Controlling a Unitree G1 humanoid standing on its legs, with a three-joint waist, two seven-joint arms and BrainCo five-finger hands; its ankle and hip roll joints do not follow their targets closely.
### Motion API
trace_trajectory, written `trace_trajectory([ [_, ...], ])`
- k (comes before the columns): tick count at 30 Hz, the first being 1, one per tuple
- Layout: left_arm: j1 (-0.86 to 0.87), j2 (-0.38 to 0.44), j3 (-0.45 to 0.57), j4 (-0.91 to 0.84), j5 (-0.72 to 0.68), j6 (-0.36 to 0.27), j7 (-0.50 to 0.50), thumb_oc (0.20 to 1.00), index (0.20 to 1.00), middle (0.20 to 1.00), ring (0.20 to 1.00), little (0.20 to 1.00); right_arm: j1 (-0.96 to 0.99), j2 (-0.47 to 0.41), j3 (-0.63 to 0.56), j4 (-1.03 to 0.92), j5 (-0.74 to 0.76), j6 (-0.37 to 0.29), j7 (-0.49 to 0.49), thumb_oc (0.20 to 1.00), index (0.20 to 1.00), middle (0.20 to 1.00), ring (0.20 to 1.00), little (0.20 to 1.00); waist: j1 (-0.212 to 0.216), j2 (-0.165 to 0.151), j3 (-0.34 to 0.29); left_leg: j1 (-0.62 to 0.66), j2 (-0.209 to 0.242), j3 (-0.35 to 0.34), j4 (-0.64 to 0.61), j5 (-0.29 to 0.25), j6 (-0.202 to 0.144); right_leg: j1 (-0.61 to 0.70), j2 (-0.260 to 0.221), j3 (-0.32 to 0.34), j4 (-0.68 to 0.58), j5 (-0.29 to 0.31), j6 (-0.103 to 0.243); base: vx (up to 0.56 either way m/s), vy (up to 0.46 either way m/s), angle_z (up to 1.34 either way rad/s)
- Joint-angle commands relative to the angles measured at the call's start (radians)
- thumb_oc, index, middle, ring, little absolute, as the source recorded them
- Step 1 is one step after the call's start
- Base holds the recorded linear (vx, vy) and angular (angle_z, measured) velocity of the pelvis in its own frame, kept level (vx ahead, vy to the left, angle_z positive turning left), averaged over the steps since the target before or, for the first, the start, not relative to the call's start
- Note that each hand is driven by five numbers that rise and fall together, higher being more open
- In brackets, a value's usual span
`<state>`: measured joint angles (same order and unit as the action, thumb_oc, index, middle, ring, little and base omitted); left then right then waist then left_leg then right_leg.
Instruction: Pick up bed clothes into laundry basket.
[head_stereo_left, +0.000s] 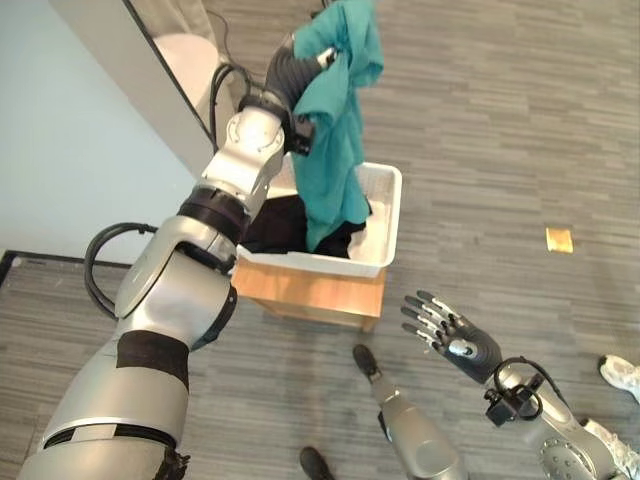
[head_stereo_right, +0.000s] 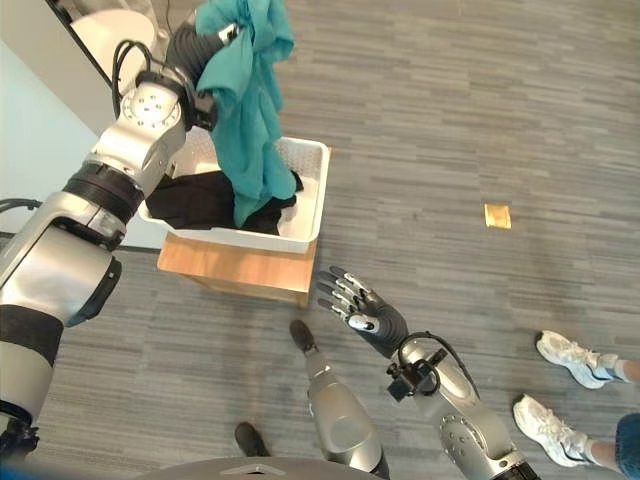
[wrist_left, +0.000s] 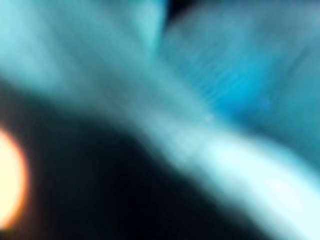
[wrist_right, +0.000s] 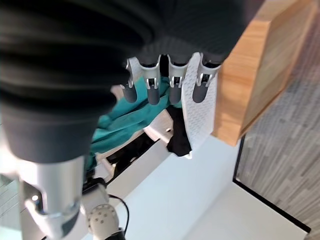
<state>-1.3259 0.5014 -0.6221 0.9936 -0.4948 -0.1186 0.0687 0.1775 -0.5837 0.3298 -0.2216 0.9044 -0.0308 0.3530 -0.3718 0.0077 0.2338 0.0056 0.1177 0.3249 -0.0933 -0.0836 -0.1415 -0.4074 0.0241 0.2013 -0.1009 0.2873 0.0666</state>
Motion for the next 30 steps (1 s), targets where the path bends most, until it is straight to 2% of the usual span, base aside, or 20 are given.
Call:
trace_trajectory([
  [1,-0.026,0.093,0.047,0.002,0.070,-0.043,-0.009,0.200,0.200,0.200,0.200,0.200,-0.018,-0.007,-0.045,-0.036,0.041,-0.034,0.018,1.000,1.000,1.000,1.000,1.000,0.000,-0.022,0.048,-0.007,0.040,-0.040,0.006,0.112,-0.009,0.153,-0.022,-0.019,0.014,-0.205,0.108,-0.02,-0.038,-0.08],
  [4,0.011,0.092,0.050,-0.004,0.094,-0.039,-0.017,0.200,0.200,0.200,0.200,0.200,0.000,-0.008,-0.054,-0.042,0.055,-0.031,0.023,1.000,1.000,1.000,1.000,1.000,0.008,-0.022,0.049,-0.012,0.040,-0.044,0.006,0.114,-0.009,0.149,-0.024,-0.026,0.014,-0.202,0.105,-0.01,-0.023,0.00],
  [7,0.041,0.085,-0.009,-0.025,0.241,-0.025,-0.040,0.200,0.200,0.200,0.200,0.200,0.016,-0.020,-0.066,-0.054,0.057,-0.033,0.032,1.000,1.000,1.000,1.000,1.000,0.027,-0.014,0.057,-0.014,0.041,-0.064,0.006,0.112,-0.007,0.160,-0.032,-0.047,0.014,-0.209,0.100,-0.03,-0.041,0.06],
  [8,0.049,0.079,-0.043,-0.056,0.296,-0.024,-0.054,0.360,0.360,0.360,0.360,0.360,0.011,-0.030,-0.073,-0.067,0.066,-0.035,0.036,1.000,1.000,1.000,1.000,1.000,0.036,-0.009,0.062,-0.019,0.039,-0.079,0.006,0.113,-0.006,0.165,-0.036,-0.059,0.014,-0.211,0.099,-0.03,-0.027,0.21],
  [9,0.049,0.079,-0.044,-0.057,0.296,-0.024,-0.054,0.595,0.595,0.595,0.595,0.595,0.011,-0.030,-0.073,-0.067,0.066,-0.035,0.036,1.000,1.000,1.000,1.000,1.000,0.035,-0.009,0.062,-0.019,0.039,-0.080,0.006,0.114,-0.006,0.166,-0.036,-0.060,0.014,-0.211,0.098,-0.03,-0.024,0.28],
  [10,0.050,0.078,-0.068,-0.077,0.322,-0.021,-0.073,1.000,1.000,1.000,1.000,1.000,0.008,-0.034,-0.078,-0.071,0.074,-0.036,0.038,1.000,1.000,1.000,1.000,1.000,0.040,-0.005,0.064,-0.022,0.039,-0.085,0.006,0.115,-0.006,0.168,-0.039,-0.067,0.014,-0.213,0.098,-0.02,-0.012,0.27],
  [15,0.055,0.091,-0.129,-0.214,0.395,-0.034,-0.086,1.000,1.000,1.000,1.000,1.000,0.013,-0.044,-0.099,-0.079,0.065,-0.042,0.047,1.000,1.000,1.000,1.000,1.000,0.064,0.005,0.064,-0.021,0.037,-0.111,0.006,0.114,-0.003,0.188,-0.049,-0.092,0.014,-0.218,0.097,-0.03,-0.012,0.23],
  [21,0.081,0.102,-0.119,-0.365,0.251,-0.065,-0.112,1.000,1.000,1.000,1.000,1.000,0.007,-0.048,-0.102,-0.093,0.062,-0.042,0.056,1.000,1.000,1.000,1.000,1.000,0.095,0.025,0.039,-0.005,0.033,-0.137,0.006,0.108,0.002,0.226,-0.061,-0.110,0.014,-0.227,0.090,-0.04,-0.002,0.12],
  [30,0.105,0.124,-0.095,-0.477,0.155,-0.085,-0.119,1.000,1.000,1.000,1.000,1.000,-0.001,-0.037,-0.086,-0.101,0.060,-0.038,0.064,1.000,1.000,1.000,1.000,1.000,0.115,0.058,0.025,0.000,0.025,-0.171,0.006,0.114,0.006,0.253,-0.073,-0.126,0.014,-0.237,0.083,-0.03,0.006,0.11],
])
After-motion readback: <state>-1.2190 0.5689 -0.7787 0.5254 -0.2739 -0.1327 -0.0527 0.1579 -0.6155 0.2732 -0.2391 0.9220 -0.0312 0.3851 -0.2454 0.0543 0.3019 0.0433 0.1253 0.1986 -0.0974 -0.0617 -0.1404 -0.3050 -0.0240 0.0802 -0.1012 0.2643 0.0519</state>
